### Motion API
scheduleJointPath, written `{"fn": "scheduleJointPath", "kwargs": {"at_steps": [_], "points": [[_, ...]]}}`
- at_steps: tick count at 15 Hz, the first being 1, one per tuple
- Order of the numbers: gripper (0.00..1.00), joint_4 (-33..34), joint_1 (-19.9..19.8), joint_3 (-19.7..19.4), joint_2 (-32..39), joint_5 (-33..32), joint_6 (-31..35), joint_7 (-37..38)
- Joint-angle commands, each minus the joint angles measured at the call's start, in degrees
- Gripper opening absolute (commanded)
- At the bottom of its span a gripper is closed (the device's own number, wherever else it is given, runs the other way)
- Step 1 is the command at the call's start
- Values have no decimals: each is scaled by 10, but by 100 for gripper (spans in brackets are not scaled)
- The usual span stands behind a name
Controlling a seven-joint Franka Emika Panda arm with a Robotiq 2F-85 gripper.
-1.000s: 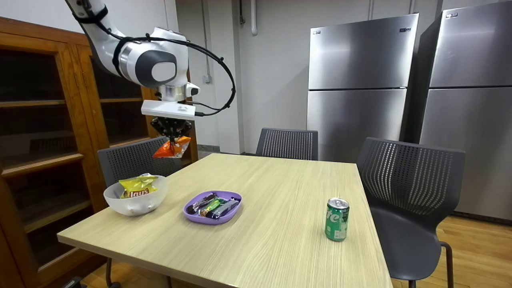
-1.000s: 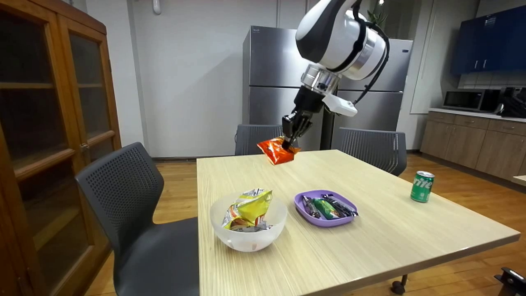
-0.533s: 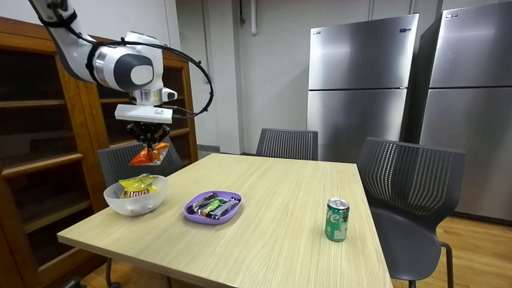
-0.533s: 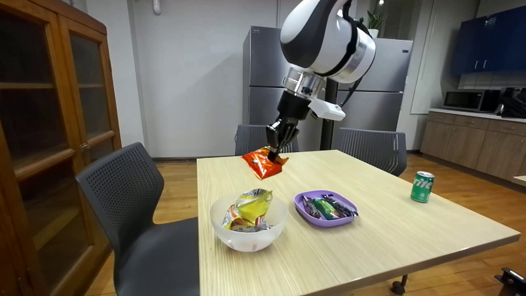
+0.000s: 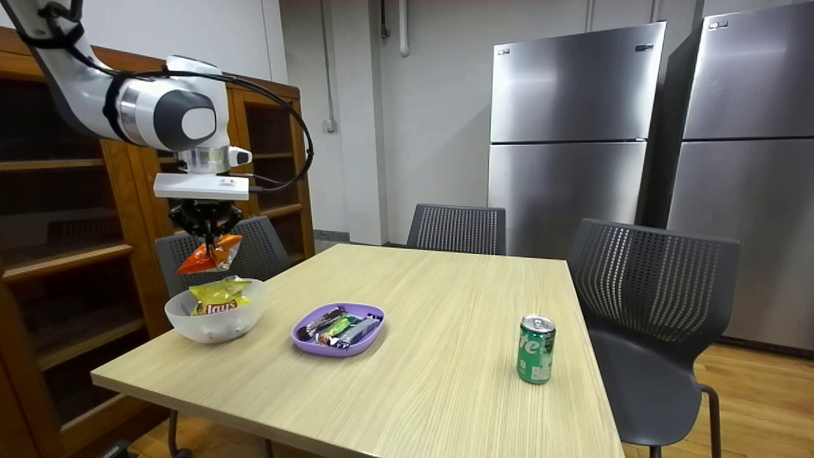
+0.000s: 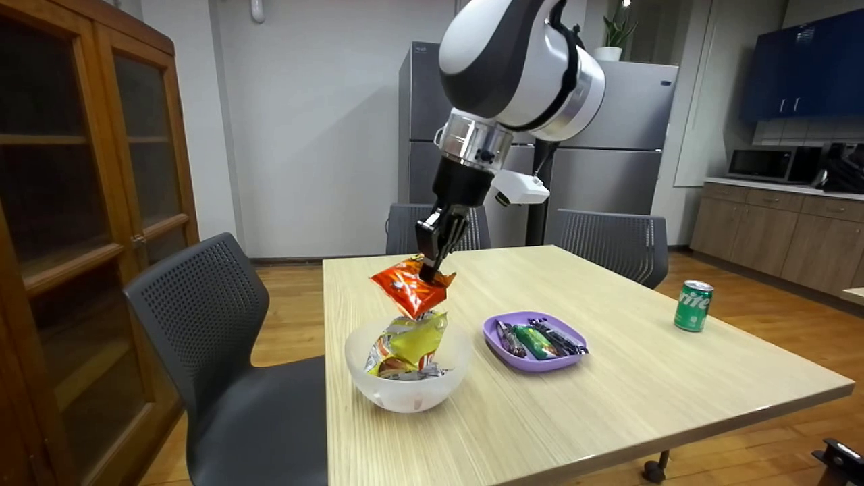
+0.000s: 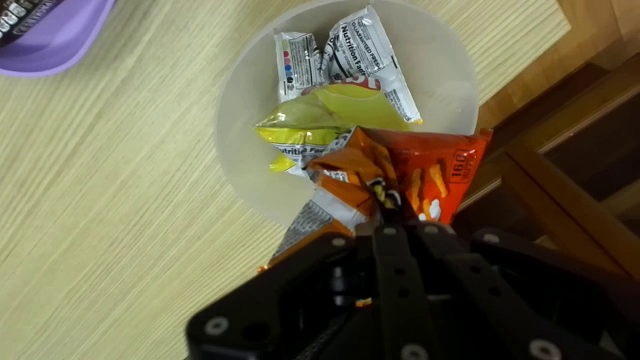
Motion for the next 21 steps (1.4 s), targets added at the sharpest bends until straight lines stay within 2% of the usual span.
{"fn": "scheduleJointPath", "kwargs": {"at_steps": [1, 7, 17, 21], "points": [[0, -3, 11, 10, -5, -20, 7, 20], [0, 19, 27, 21, 26, -31, -4, 25], [0, 91, 53, 4, 131, -122, -22, 96], [0, 117, 49, 3, 156, -138, -24, 111]]}}
